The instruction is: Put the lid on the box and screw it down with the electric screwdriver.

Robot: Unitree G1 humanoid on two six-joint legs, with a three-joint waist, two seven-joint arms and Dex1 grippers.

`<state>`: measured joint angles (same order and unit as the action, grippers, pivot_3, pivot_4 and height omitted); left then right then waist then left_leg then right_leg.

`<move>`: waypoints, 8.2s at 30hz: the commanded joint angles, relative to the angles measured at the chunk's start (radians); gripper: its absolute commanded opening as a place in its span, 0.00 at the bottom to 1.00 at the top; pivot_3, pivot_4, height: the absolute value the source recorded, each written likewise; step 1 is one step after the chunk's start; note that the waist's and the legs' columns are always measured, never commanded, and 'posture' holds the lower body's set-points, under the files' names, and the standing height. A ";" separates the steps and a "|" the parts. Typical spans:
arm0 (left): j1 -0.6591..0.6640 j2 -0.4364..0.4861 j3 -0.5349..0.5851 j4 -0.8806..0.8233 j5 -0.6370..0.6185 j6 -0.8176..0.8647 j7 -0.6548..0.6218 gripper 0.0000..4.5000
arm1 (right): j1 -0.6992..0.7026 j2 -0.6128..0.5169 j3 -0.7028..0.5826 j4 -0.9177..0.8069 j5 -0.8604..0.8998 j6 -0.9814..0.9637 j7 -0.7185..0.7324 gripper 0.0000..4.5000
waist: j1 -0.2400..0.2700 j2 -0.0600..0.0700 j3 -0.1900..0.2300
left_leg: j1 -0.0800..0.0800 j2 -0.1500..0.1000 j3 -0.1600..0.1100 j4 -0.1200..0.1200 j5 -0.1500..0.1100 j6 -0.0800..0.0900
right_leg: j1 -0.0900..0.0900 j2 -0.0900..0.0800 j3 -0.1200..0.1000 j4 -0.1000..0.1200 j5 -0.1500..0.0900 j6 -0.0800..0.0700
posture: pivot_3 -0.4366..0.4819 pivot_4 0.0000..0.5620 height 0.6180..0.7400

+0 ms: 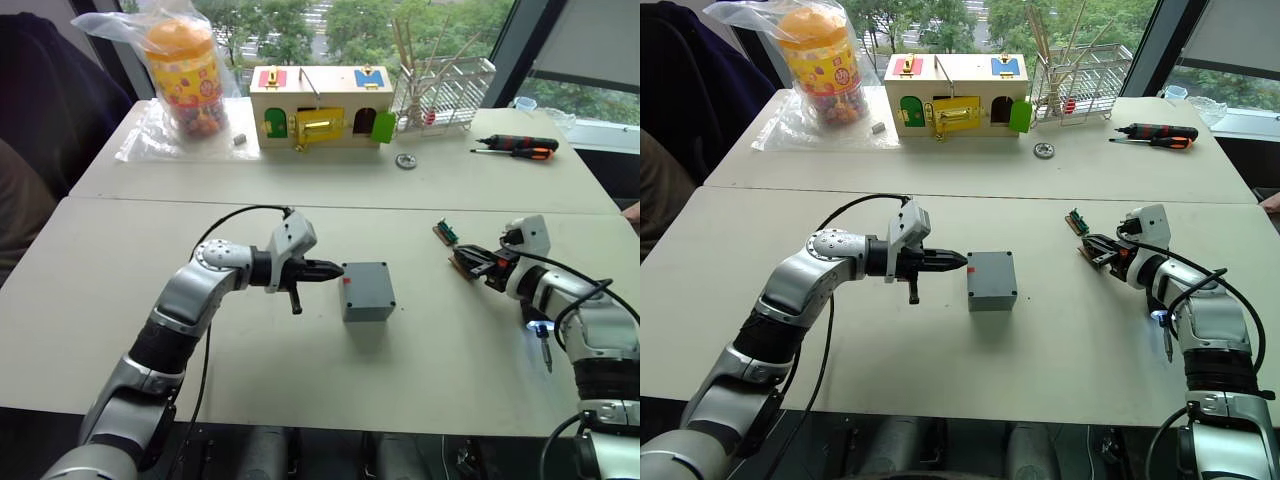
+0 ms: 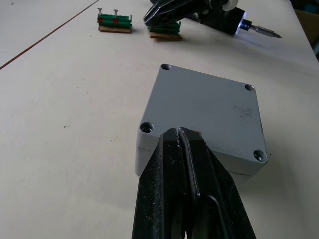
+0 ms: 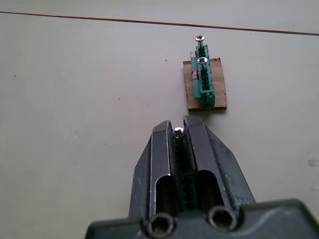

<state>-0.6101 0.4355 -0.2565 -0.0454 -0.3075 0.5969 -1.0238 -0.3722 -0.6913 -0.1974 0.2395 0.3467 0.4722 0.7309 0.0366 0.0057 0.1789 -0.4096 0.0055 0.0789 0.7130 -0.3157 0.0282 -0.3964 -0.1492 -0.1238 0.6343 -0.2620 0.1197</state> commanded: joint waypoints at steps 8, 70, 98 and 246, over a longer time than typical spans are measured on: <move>-0.006 0.009 -0.004 -0.012 0.004 -0.029 -0.009 0.00 | 0.024 -0.017 -0.033 -0.064 0.042 0.029 0.037 0.01 | 0.000 0.000 0.000 | 0.000 0.000 0.000 0.000 0.000 0.000 | 0.000 0.000 0.000 0.000 0.000 0.000 | 0.48 0.27 0.71; -0.005 -0.007 -0.006 -0.003 0.013 -0.043 -0.006 0.00 | 0.056 -0.053 -0.098 -0.212 0.089 0.123 0.026 0.01 | 0.000 0.000 0.000 | 0.000 0.000 0.000 0.000 0.000 0.000 | 0.000 0.000 0.000 0.000 0.000 0.000 | 0.48 0.27 0.71; -0.005 -0.012 -0.006 0.001 0.012 -0.050 -0.003 0.00 | 0.082 -0.020 0.000 -0.164 0.019 0.070 0.034 0.06 | 0.001 0.000 0.000 | 0.000 0.000 0.000 0.000 0.000 0.000 | 0.000 0.000 0.000 0.000 0.000 0.000 | 0.48 0.27 0.71; 0.089 0.137 0.086 -0.203 -0.113 0.092 -0.002 0.00 | 0.050 0.079 0.049 -0.667 0.313 0.399 -0.091 0.01 | 0.001 0.000 0.000 | 0.000 0.000 -0.001 0.000 0.000 0.000 | 0.000 0.000 0.000 0.000 0.000 0.000 | 0.48 0.27 0.71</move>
<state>-0.5145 0.5745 -0.1809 -0.2180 -0.4055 0.6915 -1.0331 -0.3160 -0.6126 -0.1421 -0.4007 0.6521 0.8876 0.6412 0.0372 0.0058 0.1789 -0.4097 0.0056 0.0782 0.7130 -0.3159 0.0284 -0.3968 -0.1491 -0.1236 0.6345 -0.2620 0.1197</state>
